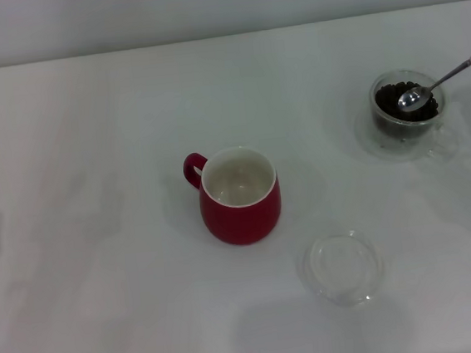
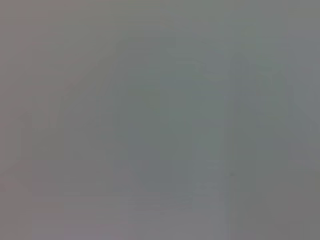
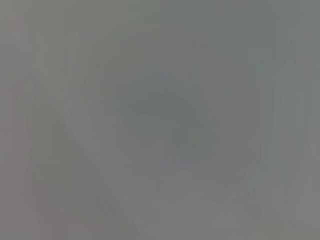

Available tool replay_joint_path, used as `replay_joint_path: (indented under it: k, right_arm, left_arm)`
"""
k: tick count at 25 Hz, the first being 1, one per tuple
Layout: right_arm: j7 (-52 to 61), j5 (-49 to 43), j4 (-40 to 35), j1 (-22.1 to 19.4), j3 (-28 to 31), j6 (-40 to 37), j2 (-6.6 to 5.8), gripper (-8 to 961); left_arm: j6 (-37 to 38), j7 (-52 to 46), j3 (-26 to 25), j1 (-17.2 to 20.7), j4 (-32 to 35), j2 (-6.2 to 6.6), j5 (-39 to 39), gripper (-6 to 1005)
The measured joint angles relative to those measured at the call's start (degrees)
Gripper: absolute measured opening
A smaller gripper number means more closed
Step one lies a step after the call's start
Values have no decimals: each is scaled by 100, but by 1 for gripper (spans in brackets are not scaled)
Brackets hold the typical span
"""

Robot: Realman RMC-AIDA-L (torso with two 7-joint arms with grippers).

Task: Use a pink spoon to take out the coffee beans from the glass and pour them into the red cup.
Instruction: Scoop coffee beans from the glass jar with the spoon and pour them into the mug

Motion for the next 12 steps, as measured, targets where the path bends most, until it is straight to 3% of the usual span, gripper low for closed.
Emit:
replay_joint_path:
  k: [12]
  right_arm:
    - [275, -26, 48, 0, -10, -179, 0, 146]
  left_arm:
    - [38, 0, 0, -23, 55, -7, -55, 453]
